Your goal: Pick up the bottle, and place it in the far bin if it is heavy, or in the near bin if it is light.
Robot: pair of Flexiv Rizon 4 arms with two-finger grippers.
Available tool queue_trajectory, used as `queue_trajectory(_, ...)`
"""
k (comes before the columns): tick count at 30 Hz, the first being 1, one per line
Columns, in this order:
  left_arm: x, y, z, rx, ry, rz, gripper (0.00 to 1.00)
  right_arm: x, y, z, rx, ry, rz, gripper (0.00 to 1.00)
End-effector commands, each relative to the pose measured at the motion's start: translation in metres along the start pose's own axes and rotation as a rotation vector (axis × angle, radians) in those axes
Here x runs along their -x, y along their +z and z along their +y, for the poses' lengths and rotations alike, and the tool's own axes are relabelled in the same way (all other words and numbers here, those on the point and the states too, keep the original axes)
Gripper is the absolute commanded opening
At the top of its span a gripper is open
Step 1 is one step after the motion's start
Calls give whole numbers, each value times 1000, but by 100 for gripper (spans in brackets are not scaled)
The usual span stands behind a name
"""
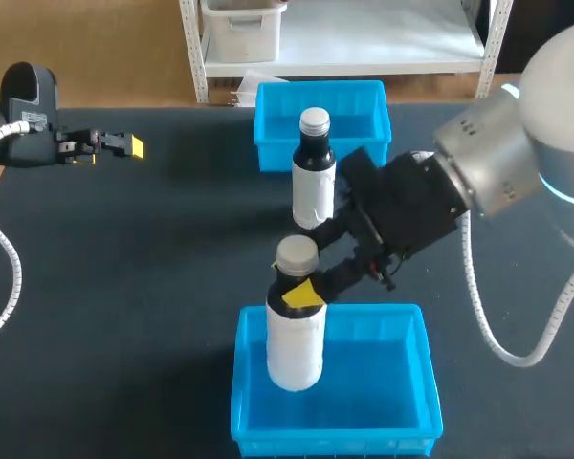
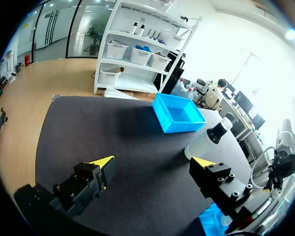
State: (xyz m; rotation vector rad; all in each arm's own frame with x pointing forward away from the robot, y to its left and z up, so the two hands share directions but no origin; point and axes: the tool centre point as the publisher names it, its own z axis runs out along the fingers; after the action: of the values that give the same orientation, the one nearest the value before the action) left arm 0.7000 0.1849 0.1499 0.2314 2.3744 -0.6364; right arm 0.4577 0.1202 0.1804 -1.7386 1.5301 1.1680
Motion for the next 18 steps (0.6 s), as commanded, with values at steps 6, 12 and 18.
queue_trajectory(6, 0, 0, 0, 0, 0, 0, 100, -11, 10, -6, 20, -20, 11, 0)
queue_trajectory(12, 0, 0, 0, 0, 0, 0, 100, -21, 16, -8, 36, -35, 21, 0)
queue_trajectory(18, 0, 0, 0, 0, 0, 0, 100, -27, 21, -9, 52, -34, 19, 0)
